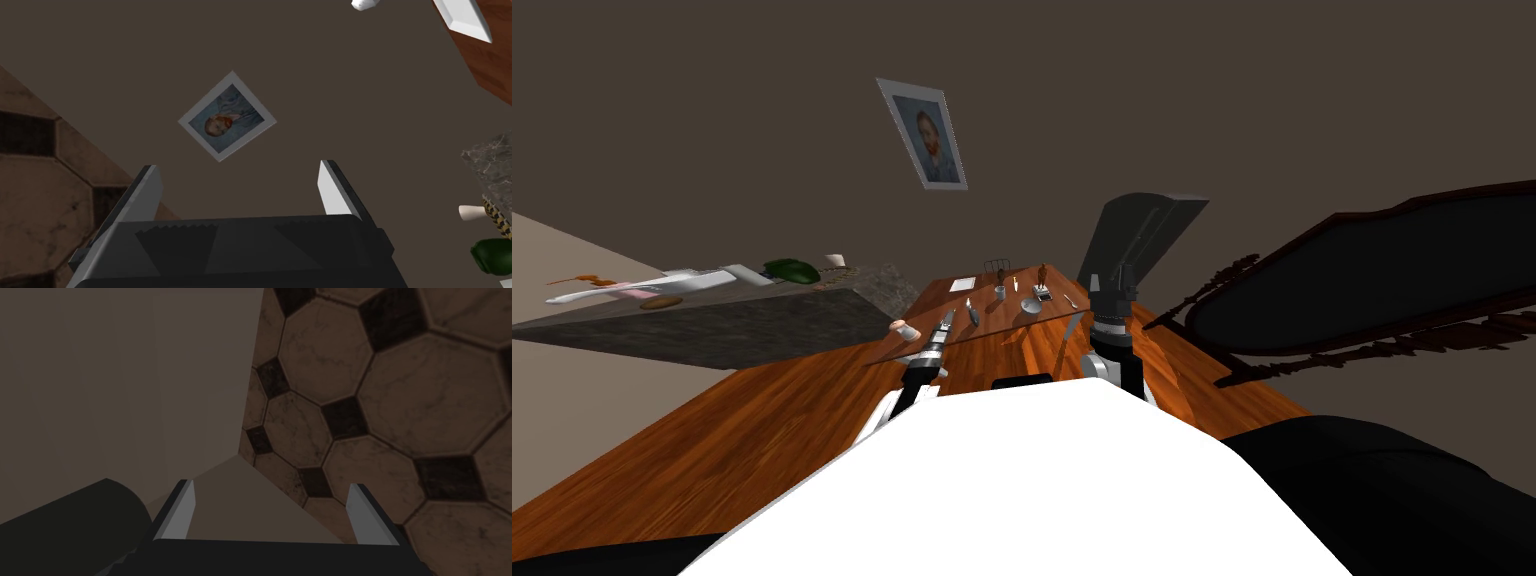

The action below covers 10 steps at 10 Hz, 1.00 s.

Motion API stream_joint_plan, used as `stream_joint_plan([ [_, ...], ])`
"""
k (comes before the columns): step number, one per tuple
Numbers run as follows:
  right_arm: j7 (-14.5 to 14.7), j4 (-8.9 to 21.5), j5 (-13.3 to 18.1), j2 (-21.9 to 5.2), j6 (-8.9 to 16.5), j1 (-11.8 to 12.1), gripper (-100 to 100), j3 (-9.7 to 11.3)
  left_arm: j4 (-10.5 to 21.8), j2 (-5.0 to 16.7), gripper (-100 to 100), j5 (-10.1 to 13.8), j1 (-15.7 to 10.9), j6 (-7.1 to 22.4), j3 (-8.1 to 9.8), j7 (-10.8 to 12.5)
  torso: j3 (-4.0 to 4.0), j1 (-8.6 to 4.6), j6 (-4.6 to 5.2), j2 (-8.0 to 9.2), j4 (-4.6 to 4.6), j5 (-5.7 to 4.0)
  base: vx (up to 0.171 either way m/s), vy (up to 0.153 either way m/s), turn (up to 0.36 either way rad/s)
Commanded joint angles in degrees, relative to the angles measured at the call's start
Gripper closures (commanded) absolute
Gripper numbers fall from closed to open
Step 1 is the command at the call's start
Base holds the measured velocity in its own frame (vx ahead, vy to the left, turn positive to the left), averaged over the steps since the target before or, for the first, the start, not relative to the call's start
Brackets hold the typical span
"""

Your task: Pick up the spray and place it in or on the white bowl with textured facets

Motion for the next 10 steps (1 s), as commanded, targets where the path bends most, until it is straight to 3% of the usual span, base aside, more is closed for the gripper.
stream_joint_plan([
  [1, 0.0, 0.0, 0.0, 0.0, 0.0, 0.0, 0, 0.0, 2.1, 0.9, -100, -0.7, -0.4, 0.7, 0.14, -0.7, 0.00, 0.00, 0.00, 0.00, 0.00, 0.00, -0.030, 0.009, -0.007],
  [6, 0.0, 0.0, 0.0, 0.0, 0.0, 0.0, 0, 0.0, 9.9, 4.7, -100, -4.0, -1.6, 4.6, 0.42, -3.8, -0.10, -0.14, 0.00, -0.18, -0.04, -0.03, -0.013, -0.012, -0.028],
  [10, 0.0, 0.0, 0.0, 0.0, 0.0, 0.0, 0, 0.0, 15.8, 7.9, -100, -6.6, -2.7, 7.9, 0.70, -6.3, -0.26, -0.26, 0.01, -0.44, -0.10, -0.06, 0.057, -0.051, -0.056],
])
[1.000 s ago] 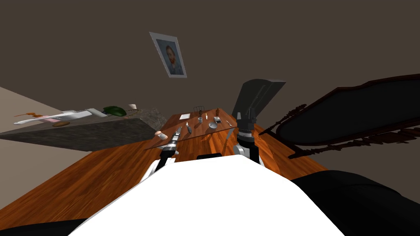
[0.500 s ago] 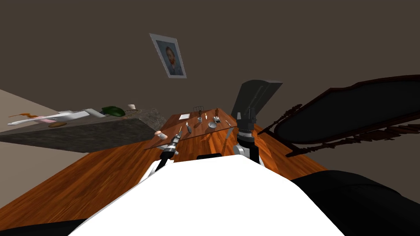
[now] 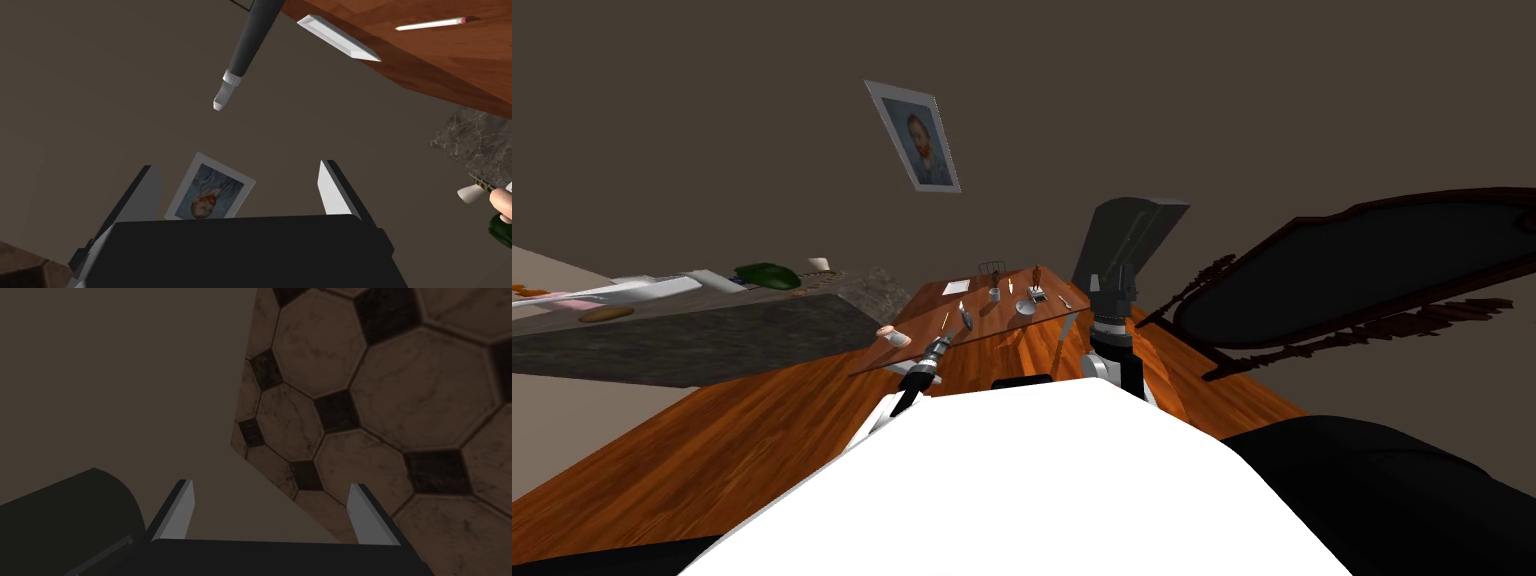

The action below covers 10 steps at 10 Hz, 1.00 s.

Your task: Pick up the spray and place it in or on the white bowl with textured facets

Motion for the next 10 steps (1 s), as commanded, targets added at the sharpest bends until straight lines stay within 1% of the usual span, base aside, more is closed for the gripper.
stream_joint_plan([
  [1, 0.0, 0.0, 0.0, 0.0, 0.0, 0.0, 0, 0.0, 1.9, 1.4, -100, -1.1, -0.2, 1.5, 0.08, -1.1, 0.00, 0.00, 0.00, 0.00, 0.00, 0.00, 0.098, -0.076, -0.062],
  [2, 0.0, 0.0, 0.0, 0.0, 0.0, 0.0, 0, 0.0, 3.3, 2.2, -100, -1.7, -0.6, 2.3, 0.16, -1.7, -0.04, -0.05, 0.00, -0.06, -0.01, -0.01, 0.109, -0.069, -0.068],
  [3, 0.0, 0.0, 0.0, 0.0, 0.0, 0.0, 0, 0.0, 3.3, 2.2, -100, -1.7, -0.6, 2.3, 0.16, -1.7, -0.07, -0.04, 0.01, -0.12, -0.02, -0.02, 0.070, -0.047, -0.022],
  [5, 0.0, 0.0, 0.0, 0.0, 0.0, 0.0, 0, 0.0, 5.9, 3.9, -100, -3.0, -1.2, 3.9, 0.32, -3.0, 0.01, 0.03, 0.00, 0.02, 0.00, 0.00, 0.066, -0.062, -0.064],
  [10, 0.0, 0.0, 0.0, 0.0, 0.0, 0.0, 0, 0.0, 11.4, 7.9, -100, -5.8, -2.5, 7.2, 0.69, -5.6, -0.11, -0.05, 0.00, -0.18, -0.04, -0.02, 0.123, -0.075, -0.067],
])
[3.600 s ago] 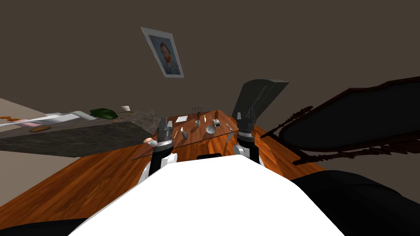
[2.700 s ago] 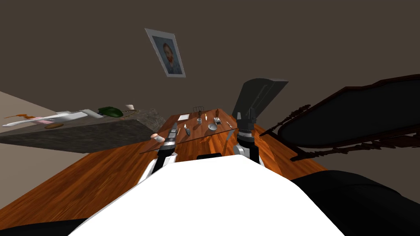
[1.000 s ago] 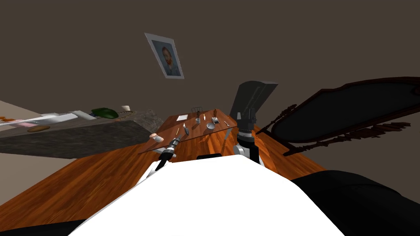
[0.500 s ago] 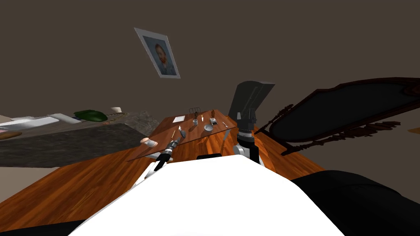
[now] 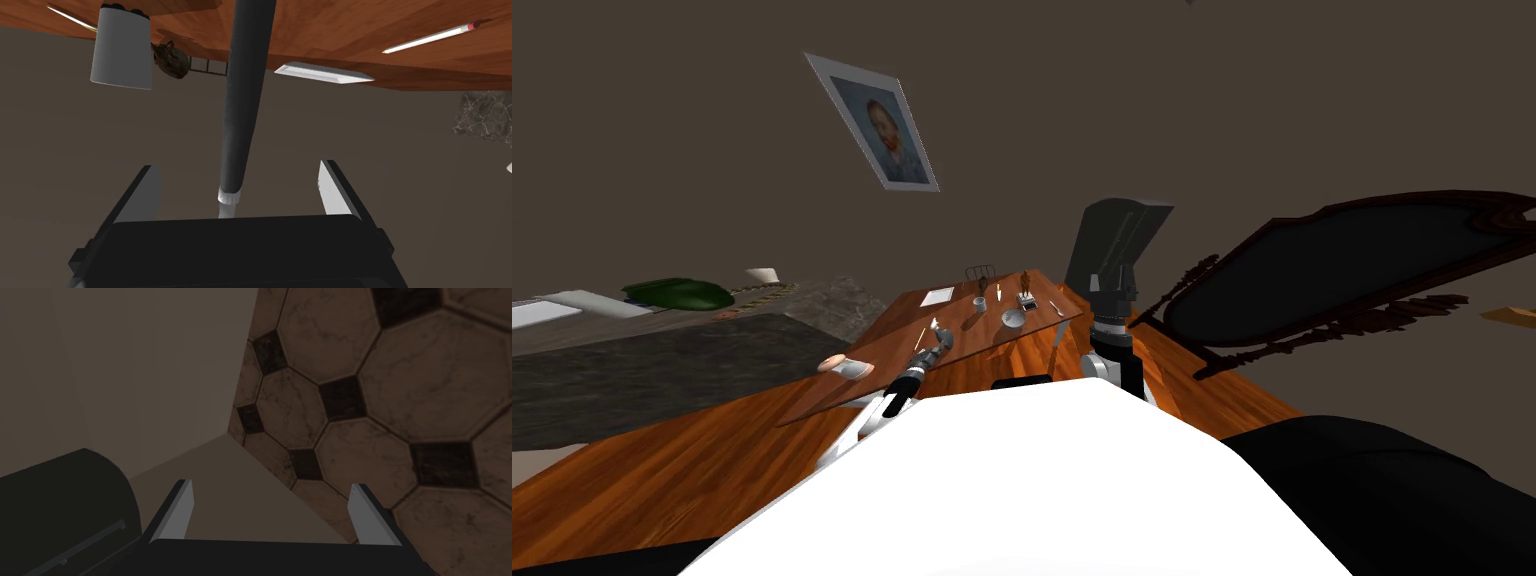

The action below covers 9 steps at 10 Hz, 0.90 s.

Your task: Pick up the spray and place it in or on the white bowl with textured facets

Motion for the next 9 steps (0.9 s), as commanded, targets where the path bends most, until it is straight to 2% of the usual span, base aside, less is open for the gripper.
stream_joint_plan([
  [1, 0.0, 0.0, 0.0, 0.0, 0.0, 0.0, 0, 0.0, 1.6, 1.5, -100, -0.6, -0.3, 1.0, 0.15, -0.6, 0.00, 0.00, 0.00, 0.00, 0.00, 0.00, 0.098, -0.055, -0.065],
  [4, 0.0, 0.0, 0.0, 0.0, 0.0, 0.0, 0, 0.0, 4.5, 4.2, -100, -2.3, -1.1, 2.9, 0.37, -2.1, 0.02, -0.01, -0.01, 0.04, 0.01, 0.00, 0.112, -0.068, -0.059],
  [5, 0.0, 0.0, 0.0, 0.0, 0.0, 0.0, 0, 0.0, 4.7, 3.5, -100, -2.1, -1.4, 2.1, 0.41, -2.0, 0.02, -0.04, -0.01, 0.04, 0.01, -0.01, 0.050, -0.033, -0.005],
  [6, 0.0, 0.0, 0.0, 0.0, 0.0, 0.0, 0, 0.0, 4.7, 3.6, 0, -2.1, -1.4, 2.3, 0.39, -2.0, 0.12, 0.06, -0.02, 0.24, 0.04, 0.01, 0.010, -0.006, 0.002],
  [7, 0.0, 0.0, 0.0, 0.0, 0.0, 0.0, 0, 0.0, 7.6, 2.8, -100, -2.4, -4.3, 3.3, 1.45, -2.4, 0.22, 0.16, -0.02, 0.39, 0.08, 0.03, -0.079, 0.015, -0.244],
  [8, 0.0, 0.0, 0.0, 0.0, 0.0, 0.0, 0, 0.0, 7.7, 2.8, -100, -2.4, -4.5, 3.3, 1.45, -2.4, 0.37, 0.25, 0.04, 0.67, 0.14, 0.05, -0.104, 0.041, -0.159],
  [9, 0.0, 0.0, 0.0, 0.0, 0.0, 0.0, 0, 0.0, 9.2, 2.5, -100, -2.6, -6.0, 3.8, 1.99, -2.5, 0.46, 0.35, -0.02, 0.82, 0.17, 0.07, -0.107, 0.048, -0.127],
])
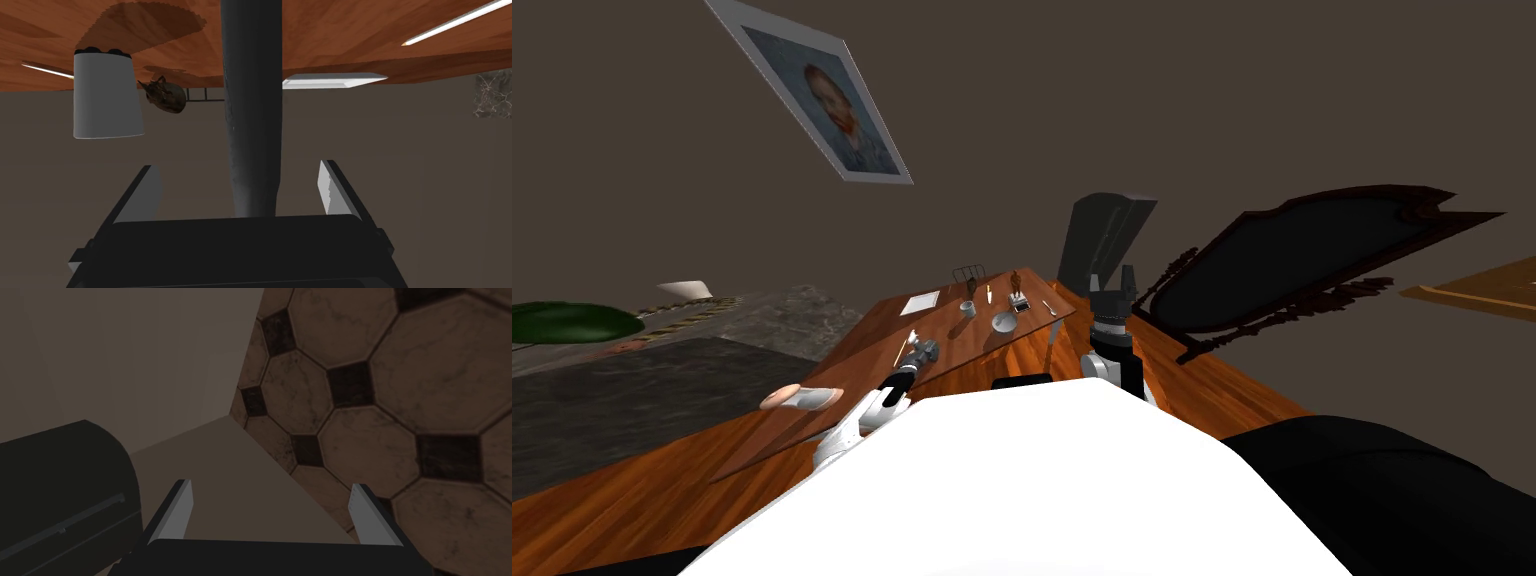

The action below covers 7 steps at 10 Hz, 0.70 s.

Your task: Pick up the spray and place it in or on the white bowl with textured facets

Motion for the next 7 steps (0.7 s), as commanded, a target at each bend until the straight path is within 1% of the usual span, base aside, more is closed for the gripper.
stream_joint_plan([
  [1, 0.0, 0.0, 0.0, 0.0, 0.0, 0.0, 0, 0.0, 2.1, -0.5, -100, -0.2, -2.1, 0.9, 0.85, -0.3, 0.00, 0.00, 0.00, 0.00, 0.00, 0.00, -0.129, 0.041, -0.197],
  [4, 0.0, 0.0, 0.0, 0.0, 0.0, 0.0, 0, 0.0, 6.6, -1.6, -100, -0.7, -6.7, 2.4, 2.45, -0.8, 0.07, -0.04, 0.00, 0.12, 0.03, -0.01, -0.134, 0.029, -0.178],
  [5, 0.0, 0.0, 0.0, 0.0, 0.0, 0.0, 0, 0.0, 6.6, -1.6, -100, -0.7, -6.7, 2.4, 2.45, -0.8, 0.06, -0.04, -0.01, 0.10, 0.03, -0.01, -0.081, 0.022, -0.059],
  [7, 0.0, 0.0, 0.0, 0.0, 0.0, 0.0, 0, 0.0, 9.6, -2.4, -100, -1.0, -9.7, 3.5, 3.51, -1.1, -0.05, -0.08, -0.02, -0.11, -0.02, -0.01, -0.075, 0.013, -0.143],
])
